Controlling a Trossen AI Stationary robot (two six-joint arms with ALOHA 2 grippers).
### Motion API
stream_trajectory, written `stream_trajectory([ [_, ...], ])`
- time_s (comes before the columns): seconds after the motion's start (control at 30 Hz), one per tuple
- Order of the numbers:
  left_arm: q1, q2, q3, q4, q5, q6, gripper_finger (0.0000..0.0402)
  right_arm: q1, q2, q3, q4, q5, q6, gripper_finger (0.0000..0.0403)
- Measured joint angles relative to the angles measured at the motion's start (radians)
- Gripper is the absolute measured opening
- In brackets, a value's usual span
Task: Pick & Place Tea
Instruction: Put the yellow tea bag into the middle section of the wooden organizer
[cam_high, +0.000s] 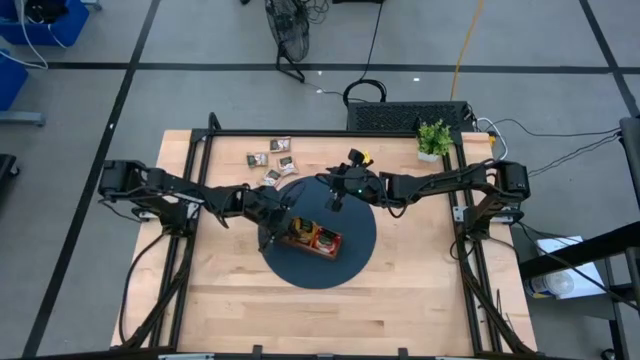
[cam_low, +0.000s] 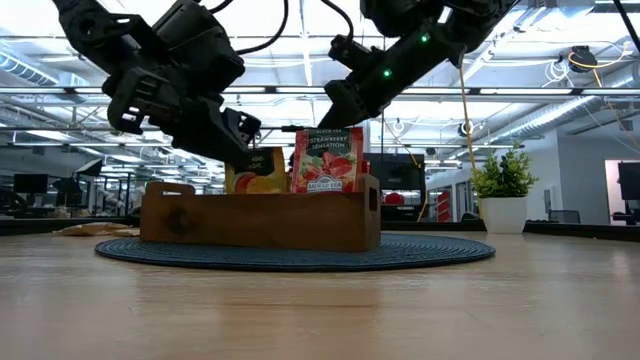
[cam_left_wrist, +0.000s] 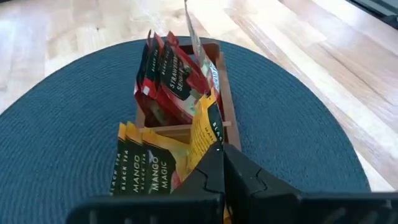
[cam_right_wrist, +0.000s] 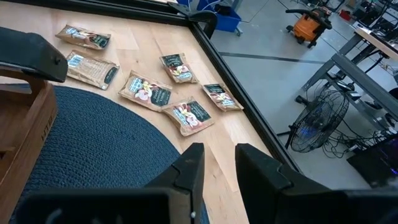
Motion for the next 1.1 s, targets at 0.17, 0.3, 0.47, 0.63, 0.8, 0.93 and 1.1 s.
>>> stream_trajectory([
  [0.17,0.003,0.000,0.001,-0.002,-0.038,-0.003,0.0001,0.000,0.000,0.000,-0.001,0.000,0.000,0.0077],
  [0.3,0.003,0.000,0.001,0.002,-0.054,-0.007,0.0003,0.000,0.000,0.000,-0.001,0.000,0.000,0.0077],
  [0.47,0.003,0.000,0.001,0.005,-0.062,-0.004,0.0007,0.000,0.000,0.000,-0.002,-0.001,0.007,0.0077],
  [0.63,0.004,0.000,0.000,0.011,-0.124,-0.087,0.0009,0.000,0.000,0.000,-0.007,-0.001,0.018,0.0077],
  [0.8,0.000,0.000,0.000,0.009,-0.132,-0.146,0.0016,0.000,0.000,0.000,-0.007,-0.001,0.019,0.0077],
  [0.93,-0.013,0.001,-0.001,0.028,-0.132,-0.188,0.0061,0.000,0.000,0.000,-0.007,-0.001,0.019,0.0077],
  [1.1,-0.028,-0.019,-0.001,0.081,-0.133,-0.192,0.0149,0.000,0.000,0.000,-0.007,-0.001,0.019,0.0077],
])
